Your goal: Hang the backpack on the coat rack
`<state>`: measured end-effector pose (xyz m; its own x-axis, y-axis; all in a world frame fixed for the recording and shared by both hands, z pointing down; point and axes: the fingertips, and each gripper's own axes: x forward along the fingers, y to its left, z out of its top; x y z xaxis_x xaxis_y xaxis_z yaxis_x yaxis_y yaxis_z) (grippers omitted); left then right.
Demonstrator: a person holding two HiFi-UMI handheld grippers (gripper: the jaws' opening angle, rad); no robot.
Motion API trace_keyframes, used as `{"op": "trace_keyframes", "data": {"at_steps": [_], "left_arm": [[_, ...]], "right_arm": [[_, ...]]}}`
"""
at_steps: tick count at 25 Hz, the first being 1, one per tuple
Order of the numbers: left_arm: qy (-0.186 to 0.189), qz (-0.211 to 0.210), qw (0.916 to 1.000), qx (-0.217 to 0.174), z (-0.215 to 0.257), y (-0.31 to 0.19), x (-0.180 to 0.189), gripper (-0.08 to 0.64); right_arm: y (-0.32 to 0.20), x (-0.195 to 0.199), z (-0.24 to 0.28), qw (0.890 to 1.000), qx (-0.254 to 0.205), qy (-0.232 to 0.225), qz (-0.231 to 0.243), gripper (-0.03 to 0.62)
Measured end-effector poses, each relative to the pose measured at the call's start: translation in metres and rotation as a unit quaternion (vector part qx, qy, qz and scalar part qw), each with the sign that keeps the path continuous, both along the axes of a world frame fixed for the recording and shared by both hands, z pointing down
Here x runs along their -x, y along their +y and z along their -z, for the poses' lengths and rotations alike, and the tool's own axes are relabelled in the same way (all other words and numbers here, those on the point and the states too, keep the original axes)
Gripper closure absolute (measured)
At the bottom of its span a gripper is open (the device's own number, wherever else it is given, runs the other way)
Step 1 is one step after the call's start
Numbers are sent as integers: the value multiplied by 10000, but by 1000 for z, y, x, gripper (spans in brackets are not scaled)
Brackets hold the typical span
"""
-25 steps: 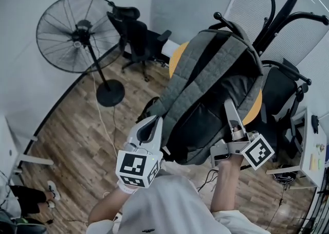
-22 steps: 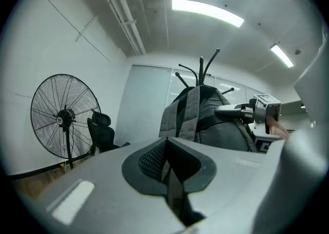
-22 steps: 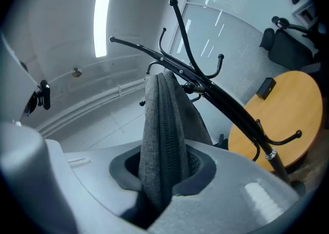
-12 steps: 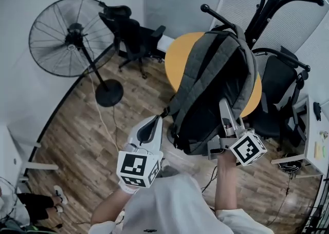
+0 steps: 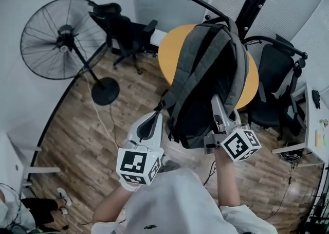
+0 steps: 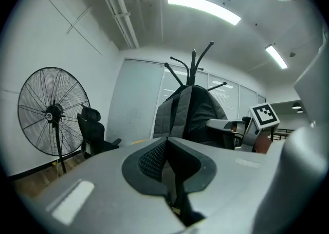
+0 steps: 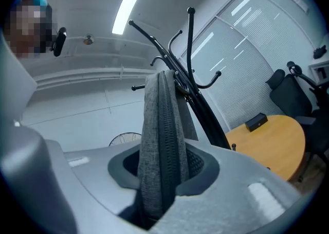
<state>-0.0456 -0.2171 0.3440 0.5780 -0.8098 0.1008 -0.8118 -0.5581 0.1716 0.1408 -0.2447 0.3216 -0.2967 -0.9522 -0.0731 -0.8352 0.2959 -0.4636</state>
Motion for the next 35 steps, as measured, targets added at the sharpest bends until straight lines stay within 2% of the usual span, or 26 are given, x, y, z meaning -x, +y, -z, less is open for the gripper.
{"op": "trace_keyframes", "data": {"at_steps": [6,10,14,20,25,31,35], "left_arm": [[2,-44,10000,20,-1,-1,-1,543],[7,-108,9999,107,-5,-2,-5,543],[23,-170,9997,181,-7,-6,-8,543],[68,-226,9993,297,-15,-8,-10,543],[159,-200,9992,315,-20,-3,-3,543],[188,-125,9993,306,-17,-5,4,543],[205,-107,9993,277,-17,-2,6,543]], "right_arm": [[3,3,-3,9997,38,199,108,460],[8,-3,-4,9983,74,558,-180,409],[13,-6,-4,9971,166,697,-264,379],[22,-14,-4,9876,286,1411,-626,353],[35,-20,-1,9877,299,1298,-813,353],[52,-29,44,9789,-283,1473,-1385,353],[66,-12,69,9753,-724,1644,-1285,353]]}}
